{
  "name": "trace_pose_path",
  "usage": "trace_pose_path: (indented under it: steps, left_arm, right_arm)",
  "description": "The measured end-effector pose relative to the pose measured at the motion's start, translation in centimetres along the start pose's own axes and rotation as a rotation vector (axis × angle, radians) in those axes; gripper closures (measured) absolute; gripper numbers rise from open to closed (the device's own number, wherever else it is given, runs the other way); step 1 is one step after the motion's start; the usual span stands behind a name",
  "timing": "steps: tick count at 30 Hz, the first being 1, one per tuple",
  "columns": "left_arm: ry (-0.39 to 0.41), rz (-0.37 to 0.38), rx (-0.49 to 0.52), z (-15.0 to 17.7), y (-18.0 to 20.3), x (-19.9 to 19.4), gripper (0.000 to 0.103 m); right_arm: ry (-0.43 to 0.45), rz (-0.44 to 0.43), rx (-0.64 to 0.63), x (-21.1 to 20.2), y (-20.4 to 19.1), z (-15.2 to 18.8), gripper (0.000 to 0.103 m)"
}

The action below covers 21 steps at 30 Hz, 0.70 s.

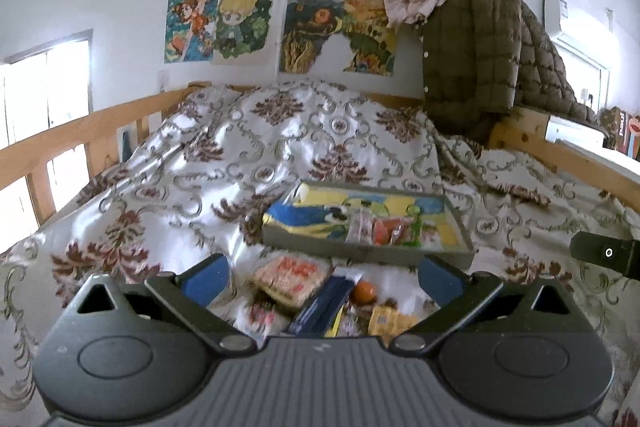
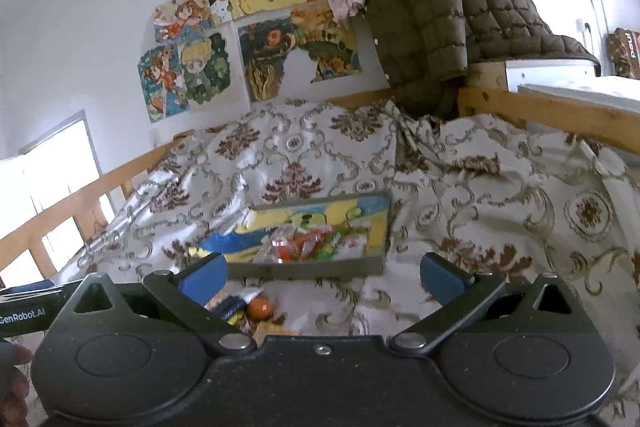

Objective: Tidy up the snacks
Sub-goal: 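Lift both open tools away from the tray back over the snack pile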

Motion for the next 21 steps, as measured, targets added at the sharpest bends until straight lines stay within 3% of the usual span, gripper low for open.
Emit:
trace_pose_path:
  steps: [11,21]
  left_arm:
    - [-0.143,-0.019,0.044,4.0,-0.2,-0.8,0.000]
    - [-0.203,-0.051,0.036,5.4,-0.7,-1.0,0.000]
  right_arm:
    - [-0.135,0.067,-0.043,-0.8,-1.1,3.8,0.001]
    - [-0.234,0.101,-0.114,-0.3,-2.2,6.1,0.001]
Point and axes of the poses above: each gripper's, at about its wrist camera, not at the fingertips, and x roughly the way its jaws point, y to its right, z to its underside, the point moved 2 cm from there along x, roughly the way its jaws point, and after that the axes turned 12 degrees about x, right-handed, at the moved point
